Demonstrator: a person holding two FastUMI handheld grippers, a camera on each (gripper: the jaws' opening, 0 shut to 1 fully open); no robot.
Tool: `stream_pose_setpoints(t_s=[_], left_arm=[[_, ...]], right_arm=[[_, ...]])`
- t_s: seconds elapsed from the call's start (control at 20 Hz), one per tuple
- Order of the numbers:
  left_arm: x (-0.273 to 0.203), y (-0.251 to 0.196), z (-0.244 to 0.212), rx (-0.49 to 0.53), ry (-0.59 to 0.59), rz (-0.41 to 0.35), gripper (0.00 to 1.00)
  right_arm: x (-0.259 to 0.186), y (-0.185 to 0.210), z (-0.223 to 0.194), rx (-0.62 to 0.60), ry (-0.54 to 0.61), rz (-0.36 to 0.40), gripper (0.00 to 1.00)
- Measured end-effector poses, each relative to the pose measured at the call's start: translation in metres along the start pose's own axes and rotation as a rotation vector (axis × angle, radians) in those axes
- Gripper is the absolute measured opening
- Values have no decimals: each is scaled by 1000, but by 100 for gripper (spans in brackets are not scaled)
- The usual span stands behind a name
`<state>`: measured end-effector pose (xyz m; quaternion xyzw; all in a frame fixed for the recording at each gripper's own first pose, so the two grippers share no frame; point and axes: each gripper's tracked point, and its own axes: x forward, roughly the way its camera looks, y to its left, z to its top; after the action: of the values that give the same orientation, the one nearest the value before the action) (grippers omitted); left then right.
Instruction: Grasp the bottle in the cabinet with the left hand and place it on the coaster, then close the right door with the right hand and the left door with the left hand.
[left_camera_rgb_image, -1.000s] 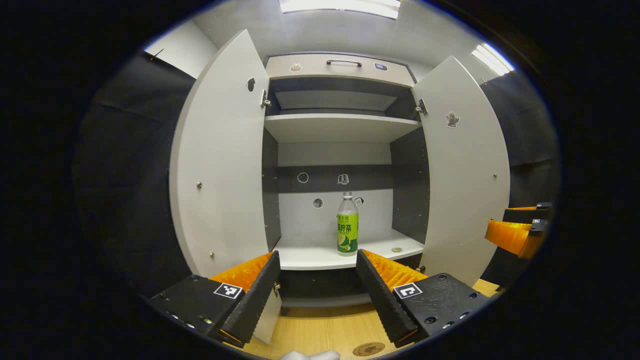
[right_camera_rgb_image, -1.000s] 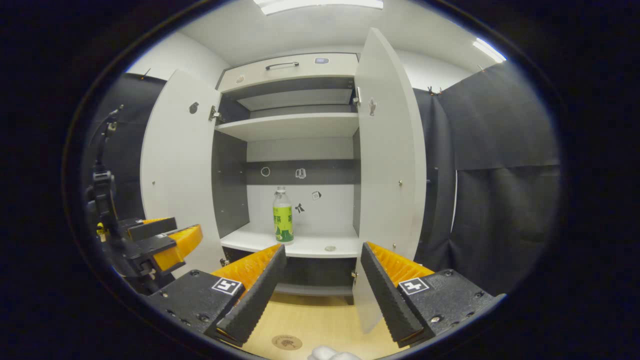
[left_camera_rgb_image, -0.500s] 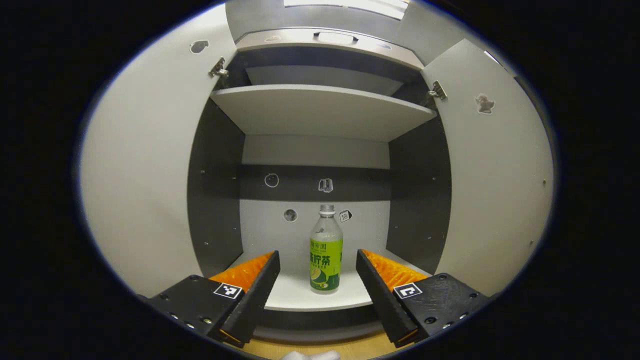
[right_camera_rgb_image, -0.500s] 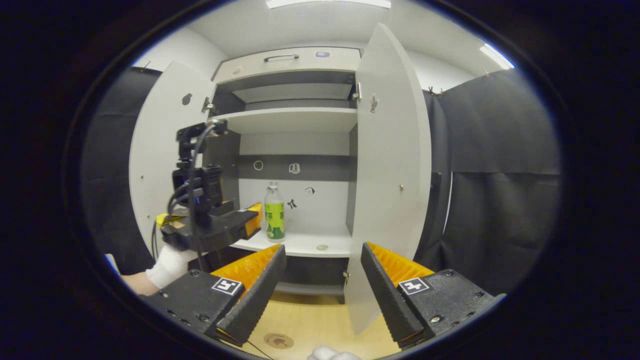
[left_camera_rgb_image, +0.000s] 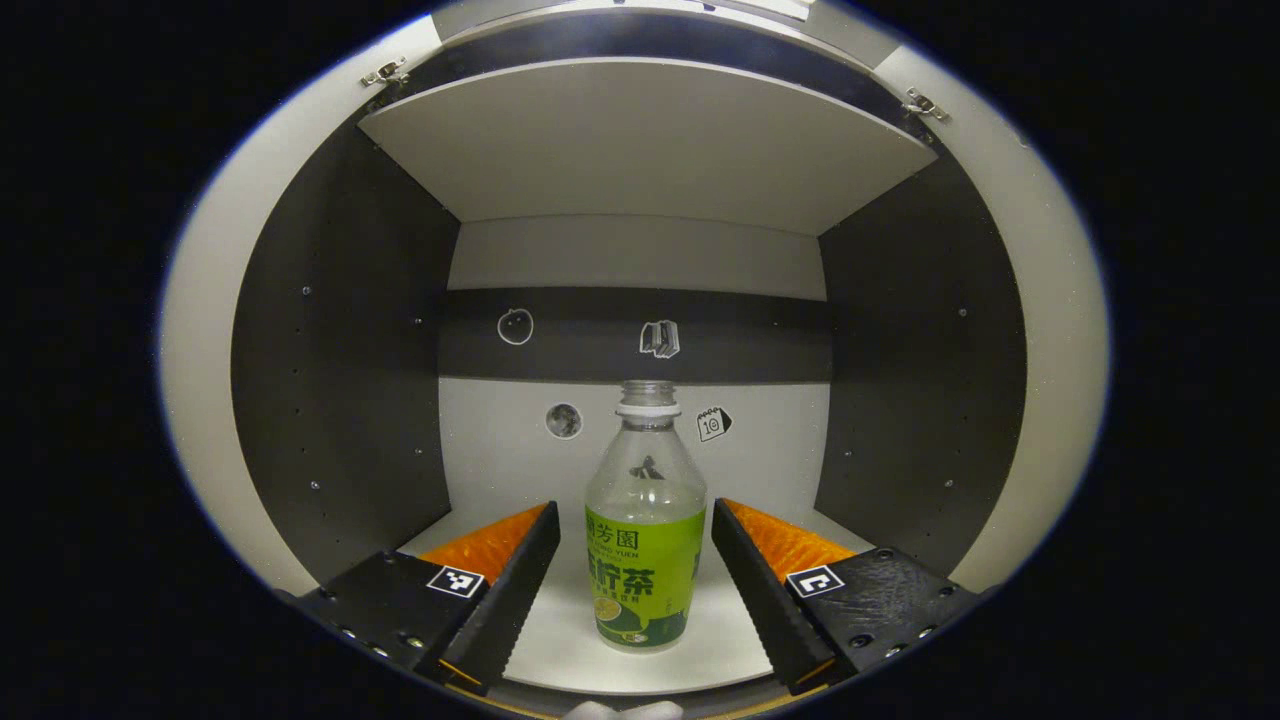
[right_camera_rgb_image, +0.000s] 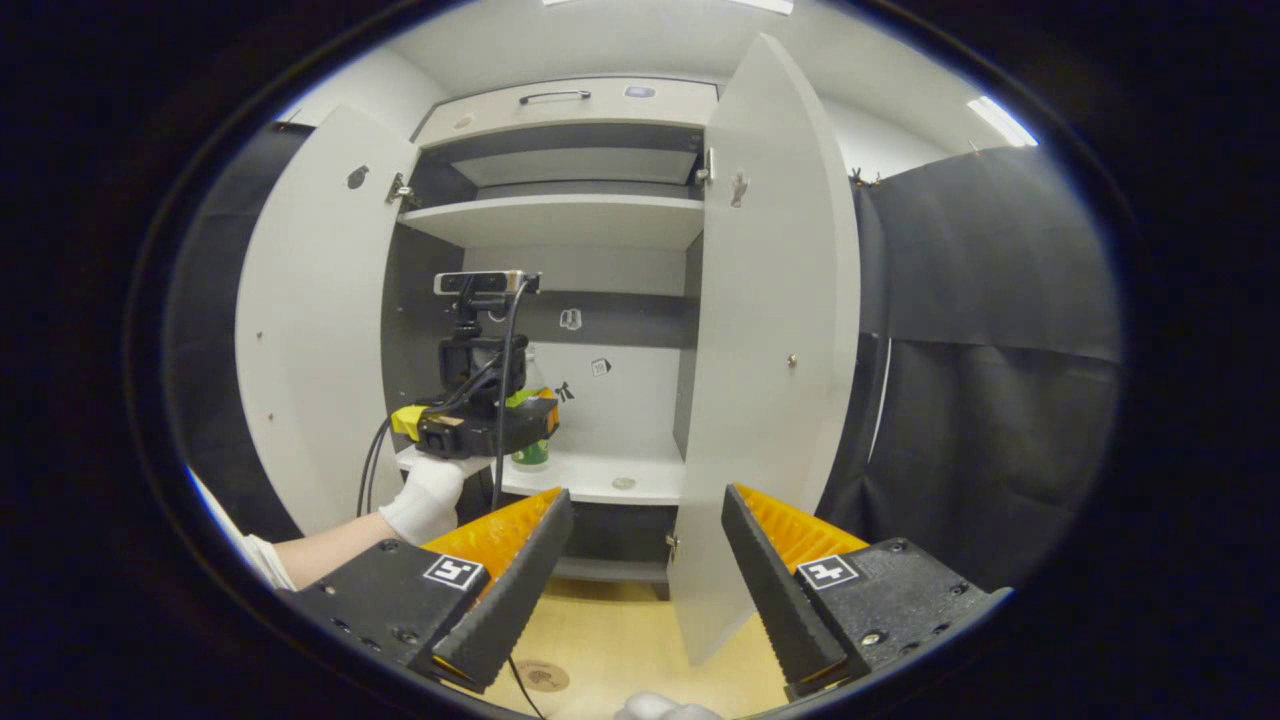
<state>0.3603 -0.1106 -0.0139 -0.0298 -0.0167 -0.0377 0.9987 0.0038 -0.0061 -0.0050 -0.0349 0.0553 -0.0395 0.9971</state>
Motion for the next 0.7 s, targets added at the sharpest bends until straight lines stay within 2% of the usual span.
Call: stream_pose_setpoints(t_s=[0.25, 0.3, 0.35, 0.5, 0.7], left_arm=[[10, -1, -7, 1, 21, 12, 93], [7, 1, -7, 8, 25, 22, 89], [5, 1, -7, 17, 27, 20, 77], [-1, 0, 1, 27, 15, 8, 76], [-37, 0, 19, 45, -21, -18, 76]], right_arm=[[0, 0, -3, 15, 14, 3, 100], [1, 0, -4, 18, 17, 4, 99], [1, 0, -5, 20, 18, 6, 100], [1, -2, -4, 19, 10, 11, 99], [0, -2, -2, 27, -3, 20, 99]])
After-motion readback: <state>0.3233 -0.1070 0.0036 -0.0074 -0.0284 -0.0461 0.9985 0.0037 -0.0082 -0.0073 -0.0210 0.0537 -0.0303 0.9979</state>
